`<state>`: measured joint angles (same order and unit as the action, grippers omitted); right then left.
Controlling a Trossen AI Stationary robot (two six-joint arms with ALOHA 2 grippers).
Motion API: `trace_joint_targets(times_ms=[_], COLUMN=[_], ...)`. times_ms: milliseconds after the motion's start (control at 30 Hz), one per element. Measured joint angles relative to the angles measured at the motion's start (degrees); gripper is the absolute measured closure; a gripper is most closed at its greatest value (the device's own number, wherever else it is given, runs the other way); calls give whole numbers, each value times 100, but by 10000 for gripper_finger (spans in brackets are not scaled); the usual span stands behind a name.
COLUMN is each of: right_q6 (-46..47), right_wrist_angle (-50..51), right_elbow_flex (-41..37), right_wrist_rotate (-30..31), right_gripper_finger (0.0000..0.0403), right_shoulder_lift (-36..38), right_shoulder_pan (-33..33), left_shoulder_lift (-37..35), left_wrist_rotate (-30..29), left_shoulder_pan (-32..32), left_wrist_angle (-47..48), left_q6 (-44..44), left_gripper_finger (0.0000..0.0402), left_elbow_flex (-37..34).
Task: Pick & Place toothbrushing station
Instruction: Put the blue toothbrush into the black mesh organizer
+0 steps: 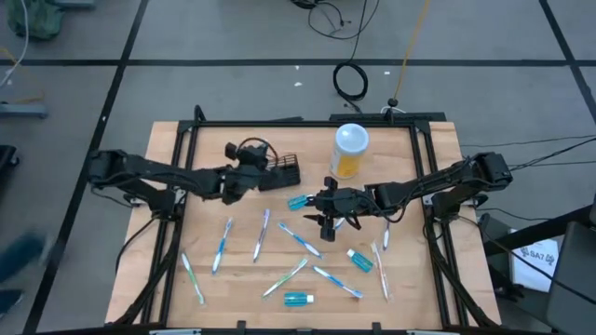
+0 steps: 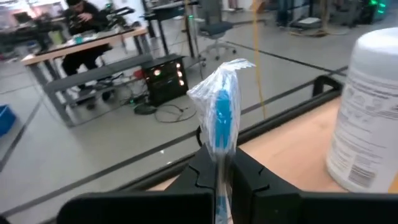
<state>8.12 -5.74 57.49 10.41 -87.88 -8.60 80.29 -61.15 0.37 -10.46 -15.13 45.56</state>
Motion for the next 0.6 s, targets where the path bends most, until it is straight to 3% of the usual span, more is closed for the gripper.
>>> trace_joint_targets(times_ms=[200, 367, 600], right_q6=[0, 0, 0], right_wrist_angle=[0, 0, 0], right_elbow_flex=[0, 0, 0], right_wrist_rotate=[0, 0, 0], right_gripper_finger=[247, 247, 247], right_shoulder_lift=[0, 0, 0], right_shoulder_pan=[0, 0, 0], left_shoulder_lift=[664, 1033, 1238], left_wrist_rotate=[-677, -759, -704], left_shoulder_pan=[-114, -167, -167], left_wrist_angle=[-20, -8, -1], left_q6=[-460, -1108, -1683], left_gripper_finger=[387, 395, 338], left_elbow_flex=[0, 0, 0])
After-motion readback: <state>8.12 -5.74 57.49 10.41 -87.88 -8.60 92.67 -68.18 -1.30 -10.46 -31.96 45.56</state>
